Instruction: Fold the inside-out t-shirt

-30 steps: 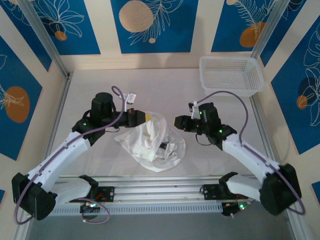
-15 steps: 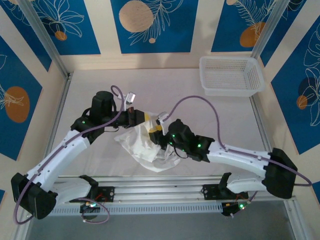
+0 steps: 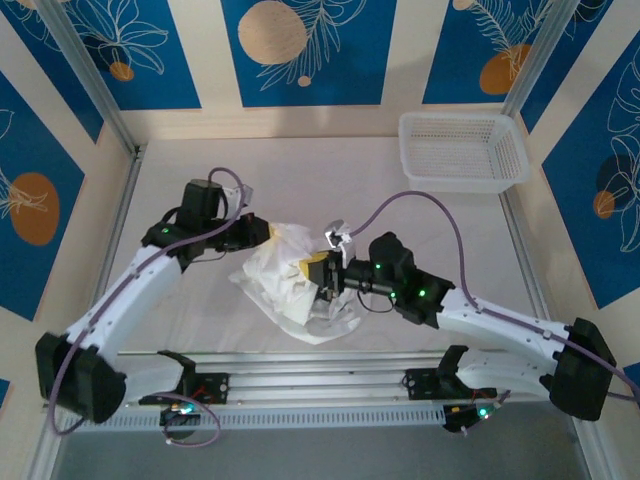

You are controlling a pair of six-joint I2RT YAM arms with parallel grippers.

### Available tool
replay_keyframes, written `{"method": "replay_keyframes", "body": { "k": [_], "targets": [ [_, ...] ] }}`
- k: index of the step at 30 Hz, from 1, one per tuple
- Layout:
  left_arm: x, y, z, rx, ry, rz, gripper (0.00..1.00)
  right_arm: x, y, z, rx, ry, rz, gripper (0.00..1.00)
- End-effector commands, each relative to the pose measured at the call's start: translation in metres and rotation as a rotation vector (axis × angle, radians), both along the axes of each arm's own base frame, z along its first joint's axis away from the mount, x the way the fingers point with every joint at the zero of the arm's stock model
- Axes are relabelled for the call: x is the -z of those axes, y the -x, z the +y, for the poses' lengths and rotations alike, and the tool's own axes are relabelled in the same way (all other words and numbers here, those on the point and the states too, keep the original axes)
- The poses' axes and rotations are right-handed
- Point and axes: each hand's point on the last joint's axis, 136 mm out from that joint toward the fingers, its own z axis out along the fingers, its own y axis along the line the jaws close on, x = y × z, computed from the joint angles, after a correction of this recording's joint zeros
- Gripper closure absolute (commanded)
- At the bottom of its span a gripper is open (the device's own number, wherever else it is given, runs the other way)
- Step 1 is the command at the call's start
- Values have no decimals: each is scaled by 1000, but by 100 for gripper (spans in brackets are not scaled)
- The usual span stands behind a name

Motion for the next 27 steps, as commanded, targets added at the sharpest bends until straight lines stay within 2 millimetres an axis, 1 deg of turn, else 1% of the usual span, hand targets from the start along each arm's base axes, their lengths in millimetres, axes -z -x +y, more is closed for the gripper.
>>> {"method": "replay_keyframes", "body": {
  "k": [1, 3, 4, 5, 7, 8, 10, 12, 13, 16, 18, 20, 21, 24, 26, 27],
  "targets": [
    [23, -17, 16, -54, -66, -17, 73, -30, 7, -9, -42, -144, 10, 100],
    [7, -14, 17, -57, -43, -59, 61, -28, -5, -19, 13, -160, 35, 100],
    [-4, -10, 20, -63, -44, -85, 56, -24, -11, -24, 40, -159, 52, 100],
    [-12, -6, 24, -74, -48, -99, 53, -22, -14, -27, 58, -157, 68, 100],
    [-33, 10, 30, -94, -22, -123, 49, -15, -21, -33, 94, -148, 94, 100],
    [-41, 19, 29, -95, 12, -127, 47, -13, -23, -34, 106, -145, 100, 100],
    [-59, 40, 21, -83, 140, -120, 46, -8, -27, -38, 139, -134, 113, 100],
    [-68, 57, 7, -53, 264, -93, 46, -6, -30, -39, 154, -136, 119, 100],
    [-69, 64, 1, -42, 307, -77, 47, -5, -31, -39, 161, -136, 122, 100],
    [-61, 79, -15, -13, 333, -41, 47, -5, -33, -38, 162, -137, 128, 100],
    [-59, 82, -28, 13, 350, -27, 47, -6, -33, -36, 154, -140, 135, 100],
    [-62, 83, -45, 60, 381, -19, 45, -8, -32, -34, 142, -139, 141, 100],
    [-61, 82, -55, 81, 389, -10, 43, -8, -31, -33, 136, -139, 145, 100],
    [-59, 77, -76, 122, 402, 4, 32, -10, -29, -31, 122, -136, 152, 100],
    [-63, 73, -87, 142, 423, -6, 25, -10, -27, -29, 112, -134, 157, 100],
    [-63, 70, -91, 144, 425, -6, 24, -10, -25, -29, 107, -133, 159, 100]
  ]
}}
